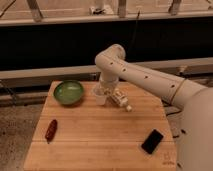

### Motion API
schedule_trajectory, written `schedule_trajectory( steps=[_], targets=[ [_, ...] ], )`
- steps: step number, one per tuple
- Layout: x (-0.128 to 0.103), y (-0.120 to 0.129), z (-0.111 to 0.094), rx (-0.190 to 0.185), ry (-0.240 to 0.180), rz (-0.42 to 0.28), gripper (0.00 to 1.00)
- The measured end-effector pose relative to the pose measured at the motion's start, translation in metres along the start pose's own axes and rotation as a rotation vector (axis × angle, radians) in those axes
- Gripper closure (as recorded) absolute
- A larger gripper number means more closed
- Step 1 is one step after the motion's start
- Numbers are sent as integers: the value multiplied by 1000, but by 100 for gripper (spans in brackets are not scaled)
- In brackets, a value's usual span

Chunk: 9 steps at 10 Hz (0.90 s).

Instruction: Place the white sponge in the ceramic cup

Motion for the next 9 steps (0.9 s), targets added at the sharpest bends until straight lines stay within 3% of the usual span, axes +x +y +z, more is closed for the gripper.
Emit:
schedule_trajectory(
  steps=[9],
  targets=[
    [30,-18,5,29,19,-23,99]
  ],
)
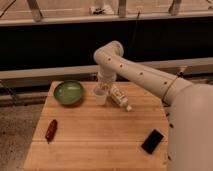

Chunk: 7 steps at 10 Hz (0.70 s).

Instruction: Place the white sponge in the ceramic cup

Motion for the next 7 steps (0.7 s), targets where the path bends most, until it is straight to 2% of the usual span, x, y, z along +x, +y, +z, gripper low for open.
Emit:
schedule_trajectory(
  steps=[1,3,4,7],
  targets=[
    [2,0,1,3,2,-1,98],
    [6,-5,3,7,7,-9,85],
    [7,-8,3,10,7,-12,81],
    [12,-8,5,13,15,-14,80]
  ],
)
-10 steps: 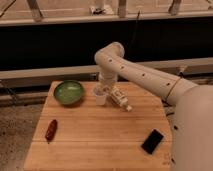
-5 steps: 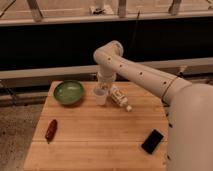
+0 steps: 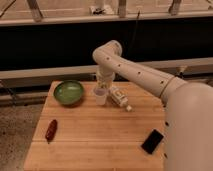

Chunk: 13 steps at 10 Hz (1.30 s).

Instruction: Place the white sponge in the ceramic cup

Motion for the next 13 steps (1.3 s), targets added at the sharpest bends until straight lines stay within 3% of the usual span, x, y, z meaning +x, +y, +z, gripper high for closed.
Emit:
schedule_trajectory(
  steps=[1,4,11,13],
  targets=[
    [1,-3,1,2,1,-4,78],
    [3,-3,1,5,6,-6,54],
    [8,-8,4,14,15,-17,53],
    [9,-9,3,15,16,-17,46]
  ],
)
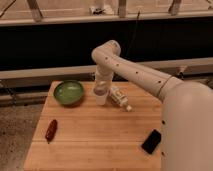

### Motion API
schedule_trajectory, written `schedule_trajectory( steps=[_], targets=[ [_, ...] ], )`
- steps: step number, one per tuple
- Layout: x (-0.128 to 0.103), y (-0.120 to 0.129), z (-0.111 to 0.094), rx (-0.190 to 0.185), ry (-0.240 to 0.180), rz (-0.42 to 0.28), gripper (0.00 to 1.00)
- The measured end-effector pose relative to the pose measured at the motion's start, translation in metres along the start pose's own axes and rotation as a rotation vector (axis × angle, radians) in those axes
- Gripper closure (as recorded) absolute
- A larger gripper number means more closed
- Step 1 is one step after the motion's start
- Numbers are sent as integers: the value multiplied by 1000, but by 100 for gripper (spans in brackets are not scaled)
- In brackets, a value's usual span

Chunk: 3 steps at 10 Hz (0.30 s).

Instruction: Place the white sponge in the ceramic cup

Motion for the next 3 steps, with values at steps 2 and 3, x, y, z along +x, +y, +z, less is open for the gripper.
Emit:
schedule_trajectory(
  steps=[2,3],
  targets=[
    [2,0,-1,2,3,0,45],
    [2,1,-2,3,4,0,45]
  ],
)
